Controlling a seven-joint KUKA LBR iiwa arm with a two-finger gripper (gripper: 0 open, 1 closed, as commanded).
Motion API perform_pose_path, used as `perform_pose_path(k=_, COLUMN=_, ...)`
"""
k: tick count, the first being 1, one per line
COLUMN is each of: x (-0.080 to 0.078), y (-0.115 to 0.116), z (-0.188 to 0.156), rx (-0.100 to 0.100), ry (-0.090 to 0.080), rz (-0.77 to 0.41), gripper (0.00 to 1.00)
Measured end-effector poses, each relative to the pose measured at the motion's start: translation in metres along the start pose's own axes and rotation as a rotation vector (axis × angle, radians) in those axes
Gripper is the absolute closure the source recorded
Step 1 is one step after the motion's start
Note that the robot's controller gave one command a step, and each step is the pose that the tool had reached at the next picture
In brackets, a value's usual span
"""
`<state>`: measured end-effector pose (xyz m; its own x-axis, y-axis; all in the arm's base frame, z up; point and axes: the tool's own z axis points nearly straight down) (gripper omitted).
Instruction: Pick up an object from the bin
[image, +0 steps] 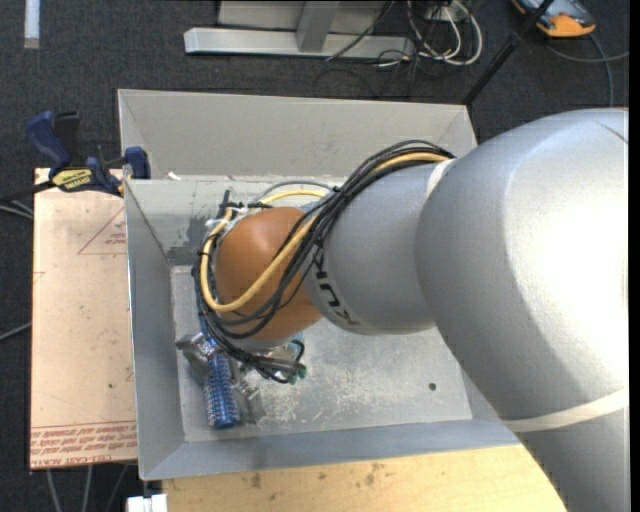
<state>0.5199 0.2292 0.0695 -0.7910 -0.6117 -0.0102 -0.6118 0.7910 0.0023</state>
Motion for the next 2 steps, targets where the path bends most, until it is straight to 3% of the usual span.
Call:
perform_pose_path(k=1, x=-0.002, y=0.0, z=-0.004, rx=0.002, ry=-0.004, rz=-0.002, gripper=1.0)
perform_pose_path(k=2, x=0.017, y=-0.003, z=-0.161, rx=0.004, ry=0.001, rz=0.006, gripper=1.0)
